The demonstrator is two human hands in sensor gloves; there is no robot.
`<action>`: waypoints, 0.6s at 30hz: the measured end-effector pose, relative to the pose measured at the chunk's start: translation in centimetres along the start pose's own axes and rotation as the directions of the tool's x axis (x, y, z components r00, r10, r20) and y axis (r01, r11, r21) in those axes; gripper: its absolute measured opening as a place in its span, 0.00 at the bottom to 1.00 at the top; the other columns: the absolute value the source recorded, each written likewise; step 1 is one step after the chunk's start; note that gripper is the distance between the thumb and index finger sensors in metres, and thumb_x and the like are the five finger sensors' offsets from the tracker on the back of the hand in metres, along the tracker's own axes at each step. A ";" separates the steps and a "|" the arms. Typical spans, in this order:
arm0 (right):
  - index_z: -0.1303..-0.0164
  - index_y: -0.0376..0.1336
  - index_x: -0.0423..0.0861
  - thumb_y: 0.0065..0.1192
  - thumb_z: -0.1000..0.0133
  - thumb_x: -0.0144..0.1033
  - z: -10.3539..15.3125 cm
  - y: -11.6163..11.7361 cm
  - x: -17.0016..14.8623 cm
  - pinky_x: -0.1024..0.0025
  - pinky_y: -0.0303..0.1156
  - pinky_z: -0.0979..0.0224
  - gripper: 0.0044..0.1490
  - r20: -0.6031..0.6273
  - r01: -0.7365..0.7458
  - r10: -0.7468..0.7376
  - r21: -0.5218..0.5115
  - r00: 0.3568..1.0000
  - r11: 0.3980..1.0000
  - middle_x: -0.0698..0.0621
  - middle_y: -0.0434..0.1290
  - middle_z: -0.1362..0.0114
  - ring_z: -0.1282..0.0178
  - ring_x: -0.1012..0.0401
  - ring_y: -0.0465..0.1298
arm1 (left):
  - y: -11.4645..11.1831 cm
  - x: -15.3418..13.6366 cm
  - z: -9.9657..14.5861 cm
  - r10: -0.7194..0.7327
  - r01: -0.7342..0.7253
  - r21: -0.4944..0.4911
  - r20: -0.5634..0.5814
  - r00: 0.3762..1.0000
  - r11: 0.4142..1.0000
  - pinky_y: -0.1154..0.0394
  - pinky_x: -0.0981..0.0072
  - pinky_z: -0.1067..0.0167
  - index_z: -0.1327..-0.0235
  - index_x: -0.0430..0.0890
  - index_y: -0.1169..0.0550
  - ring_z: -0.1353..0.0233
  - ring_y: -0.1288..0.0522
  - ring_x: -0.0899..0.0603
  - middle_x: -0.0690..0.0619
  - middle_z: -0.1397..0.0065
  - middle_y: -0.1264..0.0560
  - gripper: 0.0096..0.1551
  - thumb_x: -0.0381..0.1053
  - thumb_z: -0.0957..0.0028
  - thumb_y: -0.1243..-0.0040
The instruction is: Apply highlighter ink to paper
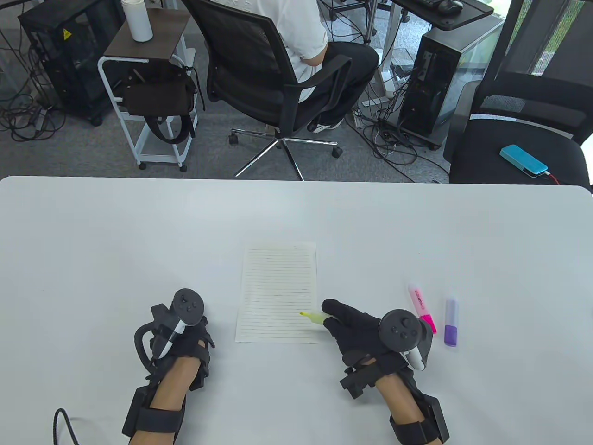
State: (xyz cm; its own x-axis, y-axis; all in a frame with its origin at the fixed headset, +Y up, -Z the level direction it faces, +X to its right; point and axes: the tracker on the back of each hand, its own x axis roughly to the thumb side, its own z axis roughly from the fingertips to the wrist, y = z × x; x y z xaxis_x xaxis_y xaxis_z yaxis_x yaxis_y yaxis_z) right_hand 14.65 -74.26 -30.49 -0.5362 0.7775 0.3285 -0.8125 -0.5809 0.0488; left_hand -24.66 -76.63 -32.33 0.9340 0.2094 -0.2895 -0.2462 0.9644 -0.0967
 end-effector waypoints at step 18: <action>0.37 0.72 0.48 0.73 0.49 0.37 -0.4 0.8 1.5 0.43 0.74 0.39 0.28 0.015 -0.110 0.110 0.026 0.994 0.994 0.39 0.81 0.46 0.64 0.50 0.82 | 0.4 3.7 2.5 0.013 -0.014 0.003 0.220 0.975 1.000 0.49 0.28 0.30 0.25 0.51 0.32 0.23 0.41 0.27 0.41 0.19 0.42 0.40 0.57 0.53 0.37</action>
State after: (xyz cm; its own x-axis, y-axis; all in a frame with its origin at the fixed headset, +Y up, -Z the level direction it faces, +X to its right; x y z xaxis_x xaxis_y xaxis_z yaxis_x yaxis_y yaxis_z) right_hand 13.11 -73.43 -30.34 -0.6186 0.7056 0.3457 -0.7425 -0.6689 0.0365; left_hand -20.65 -75.08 -31.06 0.9648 0.2522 -0.0741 -0.2583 0.9619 -0.0893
